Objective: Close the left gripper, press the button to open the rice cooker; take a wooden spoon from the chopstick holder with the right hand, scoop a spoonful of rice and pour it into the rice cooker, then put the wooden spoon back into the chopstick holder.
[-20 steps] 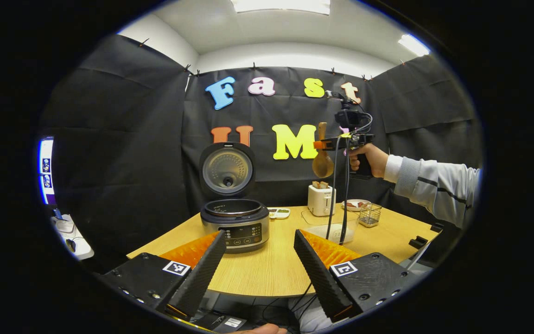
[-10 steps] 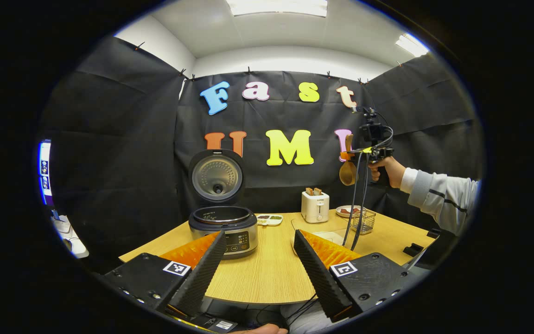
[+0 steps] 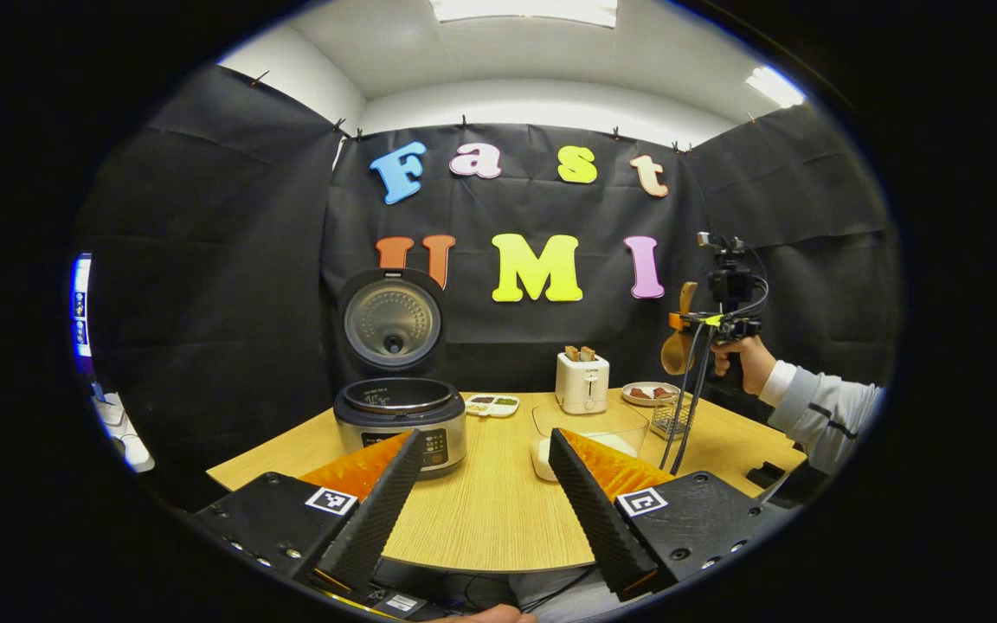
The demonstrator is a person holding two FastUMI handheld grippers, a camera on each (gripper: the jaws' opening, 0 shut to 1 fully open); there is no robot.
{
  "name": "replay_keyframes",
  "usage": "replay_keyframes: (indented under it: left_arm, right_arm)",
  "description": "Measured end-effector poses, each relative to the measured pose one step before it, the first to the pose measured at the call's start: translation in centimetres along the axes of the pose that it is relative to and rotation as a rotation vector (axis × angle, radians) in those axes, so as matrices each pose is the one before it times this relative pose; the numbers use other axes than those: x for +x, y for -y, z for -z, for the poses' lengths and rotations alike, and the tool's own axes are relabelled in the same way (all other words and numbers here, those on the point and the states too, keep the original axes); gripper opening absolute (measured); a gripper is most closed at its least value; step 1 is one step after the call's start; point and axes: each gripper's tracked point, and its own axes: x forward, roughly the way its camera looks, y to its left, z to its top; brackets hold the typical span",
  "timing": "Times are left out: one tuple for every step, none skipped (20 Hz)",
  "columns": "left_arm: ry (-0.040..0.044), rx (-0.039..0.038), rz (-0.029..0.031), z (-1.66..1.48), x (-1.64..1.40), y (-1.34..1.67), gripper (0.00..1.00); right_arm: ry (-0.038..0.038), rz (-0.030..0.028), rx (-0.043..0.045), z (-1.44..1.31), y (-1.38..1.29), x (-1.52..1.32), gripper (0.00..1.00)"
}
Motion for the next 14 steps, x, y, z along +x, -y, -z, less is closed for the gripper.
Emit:
replay_keyframes:
  left_arm:
    - [-0.00487,-0.00496,-0.00378,0.151,0.251,0.008,0.94]
    - [-0.00262,-0.01076,-0.00650,0.129,0.265,-0.048,0.94]
    - [-0.00731,-0.01669,-0.00051,0.334,0.390,0.199,0.94]
    - [-0.01716,-0.01666,0.01037,0.572,0.233,0.515,0.94]
    - [-0.01008,-0.01655,0.01077,0.354,0.141,0.520,0.95]
    - [-0.00422,-0.00995,0.00948,0.193,0.215,0.456,0.94]
    - [-0.00557,-0.00372,0.00764,0.179,0.075,0.418,0.95]
    - [-0.00592,0.00064,0.00295,0.139,0.145,0.223,0.95]
    - [-0.00673,0.00299,0.00149,0.177,0.261,0.202,0.95]
    - [-0.00186,0.00563,0.00148,0.052,0.129,0.203,0.95]
    - [-0.00353,0.00738,0.00388,0.040,0.133,0.262,0.95]
    - [-0.00891,0.00891,0.00463,0.282,0.042,0.235,0.95]
    - [-0.00231,0.00870,-0.00414,0.118,0.135,-0.128,0.95]
    - [-0.00063,0.00590,-0.00488,0.031,0.124,-0.116,0.95]
  right_arm:
    - [-0.01228,0.00980,0.01591,1.178,0.645,0.168,0.11]
    - [-0.01600,0.00820,0.01962,1.060,0.433,0.311,0.11]
    - [-0.01784,0.00797,0.01297,1.025,0.376,0.102,0.11]
    - [-0.01060,0.00047,0.00936,0.891,0.375,0.167,0.12]
    - [-0.00894,-0.00542,0.00737,0.621,0.030,0.132,0.12]
    - [-0.00696,0.00061,-0.00308,0.649,-0.019,0.201,0.11]
    - [-0.00888,-0.00213,-0.00599,0.612,-0.043,0.160,0.12]
    - [-0.02284,-0.01723,-0.00364,0.702,-0.463,0.427,0.12]
    - [-0.03054,-0.02810,0.01135,0.704,-0.488,0.166,0.13]
    - [-0.01713,-0.03584,0.01434,0.310,-0.507,-0.016,0.14]
    - [0.00394,0.02057,0.00761,0.007,0.694,0.014,0.19]
    - [0.01107,0.05425,-0.00314,-0.385,1.681,0.186,0.29]
    - [0.01452,0.03061,-0.00135,-0.354,1.030,-0.111,0.55]
    - [0.00748,0.00977,0.00349,-0.918,0.155,-0.903,0.66]
